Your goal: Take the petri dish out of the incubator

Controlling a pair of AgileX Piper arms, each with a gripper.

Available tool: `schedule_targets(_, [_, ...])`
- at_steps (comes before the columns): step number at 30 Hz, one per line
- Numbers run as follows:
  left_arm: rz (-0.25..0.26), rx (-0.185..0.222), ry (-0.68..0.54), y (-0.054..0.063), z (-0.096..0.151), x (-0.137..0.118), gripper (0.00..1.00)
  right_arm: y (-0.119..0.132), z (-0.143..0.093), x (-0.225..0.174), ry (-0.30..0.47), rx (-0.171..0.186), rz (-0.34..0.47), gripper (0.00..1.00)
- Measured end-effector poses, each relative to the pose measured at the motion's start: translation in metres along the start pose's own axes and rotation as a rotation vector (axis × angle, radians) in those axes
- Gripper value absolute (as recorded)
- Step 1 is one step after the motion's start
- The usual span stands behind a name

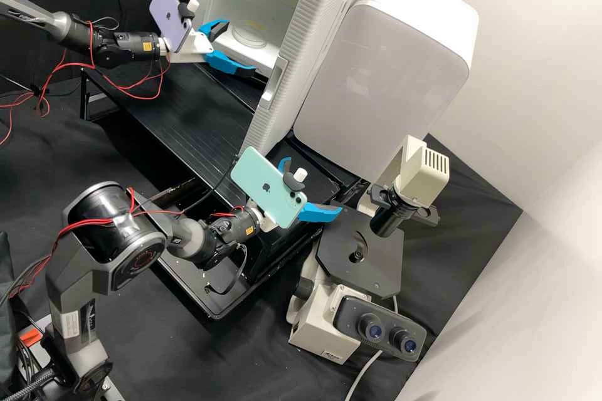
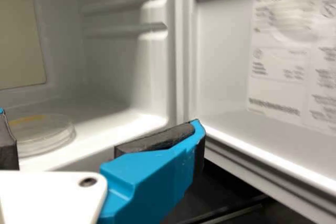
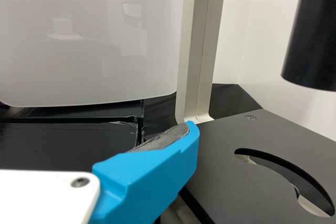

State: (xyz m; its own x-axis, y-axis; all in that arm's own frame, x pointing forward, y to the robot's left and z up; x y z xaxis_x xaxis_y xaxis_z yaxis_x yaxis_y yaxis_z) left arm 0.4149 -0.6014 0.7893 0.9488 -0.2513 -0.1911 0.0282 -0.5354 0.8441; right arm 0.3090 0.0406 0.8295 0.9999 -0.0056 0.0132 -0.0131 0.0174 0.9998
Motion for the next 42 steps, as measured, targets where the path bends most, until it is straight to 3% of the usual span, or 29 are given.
schedule_targets(6, [0.01,0.013,0.032,0.008,-0.001,0.015,1.0,0.0,0.0,0.0,0.0,0.0,0.0,1.0])
schedule_targets(9, [0.016,-0.005,0.064,0.009,-0.005,0.026,1.0,0.0,0.0,0.0,0.0,0.0,0.0,1.0])
schedule_targets(19, [-0.042,-0.091,0.16,0.006,-0.02,0.052,1.0,0.0,0.0,0.0,0.0,0.0,0.0,1.0])
schedule_targets(28, [-0.029,-0.105,0.202,0.014,-0.028,0.06,1.0,0.0,0.0,0.0,0.0,0.0,0.0,1.0])
schedule_targets(34, [-0.051,-0.145,0.239,0.008,-0.037,0.066,1.0,0.0,0.0,0.0,0.0,0.0,0.0,1.0])
schedule_targets(42, [-0.081,-0.137,0.262,0.003,-0.043,0.068,1.0,0.0,0.0,0.0,0.0,0.0,0.0,1.0])
